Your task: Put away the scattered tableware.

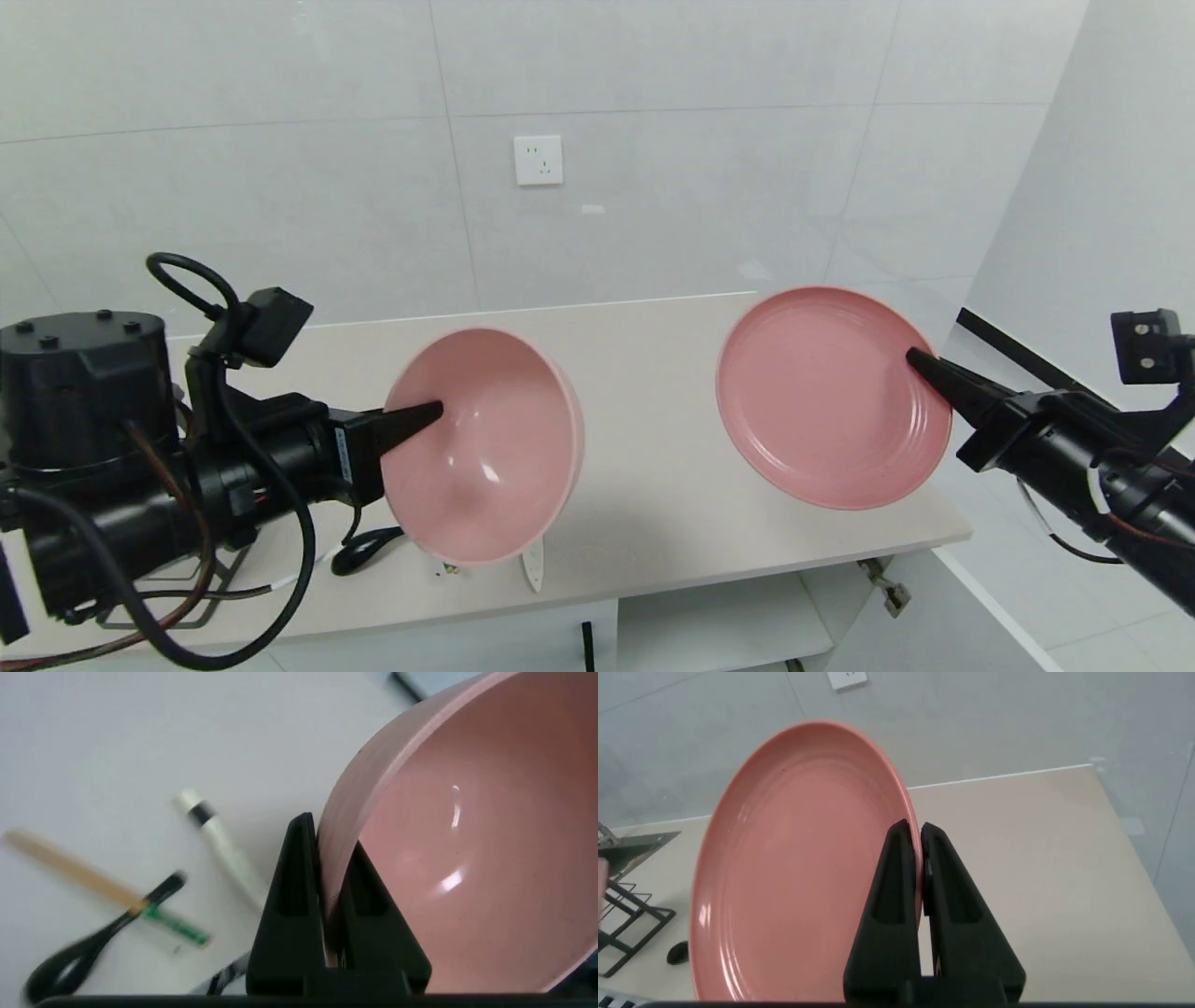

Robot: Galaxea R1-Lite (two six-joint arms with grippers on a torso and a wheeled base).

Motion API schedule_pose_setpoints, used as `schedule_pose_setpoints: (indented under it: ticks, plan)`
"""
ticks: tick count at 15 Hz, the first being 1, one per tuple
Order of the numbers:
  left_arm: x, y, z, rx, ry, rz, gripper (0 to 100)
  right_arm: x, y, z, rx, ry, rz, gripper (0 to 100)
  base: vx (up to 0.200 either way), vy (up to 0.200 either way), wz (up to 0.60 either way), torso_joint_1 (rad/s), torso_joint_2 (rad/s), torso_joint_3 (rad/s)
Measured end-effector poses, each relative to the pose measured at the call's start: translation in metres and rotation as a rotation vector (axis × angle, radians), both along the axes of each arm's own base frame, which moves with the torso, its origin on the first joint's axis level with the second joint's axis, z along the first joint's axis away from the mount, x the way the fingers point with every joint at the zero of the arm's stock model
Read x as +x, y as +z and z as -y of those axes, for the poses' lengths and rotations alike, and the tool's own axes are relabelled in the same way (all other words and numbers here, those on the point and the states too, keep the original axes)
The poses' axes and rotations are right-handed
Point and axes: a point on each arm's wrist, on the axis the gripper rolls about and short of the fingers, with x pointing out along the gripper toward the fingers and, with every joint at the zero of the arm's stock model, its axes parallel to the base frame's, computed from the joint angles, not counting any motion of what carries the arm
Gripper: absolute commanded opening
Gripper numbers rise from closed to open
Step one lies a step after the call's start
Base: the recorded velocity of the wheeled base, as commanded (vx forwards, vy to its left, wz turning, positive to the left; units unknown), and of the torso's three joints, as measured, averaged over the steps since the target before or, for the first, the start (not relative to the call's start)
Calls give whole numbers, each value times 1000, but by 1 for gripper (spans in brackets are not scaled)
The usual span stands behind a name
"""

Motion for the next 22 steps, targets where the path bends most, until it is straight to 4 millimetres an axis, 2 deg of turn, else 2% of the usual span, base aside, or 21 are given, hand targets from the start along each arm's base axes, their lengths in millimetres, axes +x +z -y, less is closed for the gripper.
schedule_pose_setpoints:
  ticks: [3,8,12,15,18,22]
  plan:
    - [-9,-4,-3,-61,-84,42,0,-3,-2,0,4,5,-14,0,0,0,0,0,0,0]
    - [-11,-8,-6,-158,-71,104,0,-6,0,-5,12,30,-7,0,0,0,0,0,0,0]
    - [-19,-29,-11,-123,-40,68,0,-10,2,-5,12,37,2,0,0,0,0,0,0,0]
    - [-16,-37,-14,-99,14,93,0,-11,2,-9,2,54,6,0,0,0,0,0,0,0]
    - [-14,-33,-15,-153,60,248,0,-13,3,-14,-2,79,13,0,0,0,0,0,0,0]
    - [-20,-35,-10,-154,113,310,0,-14,4,-14,-48,81,41,0,-200,0,0,10,7,2]
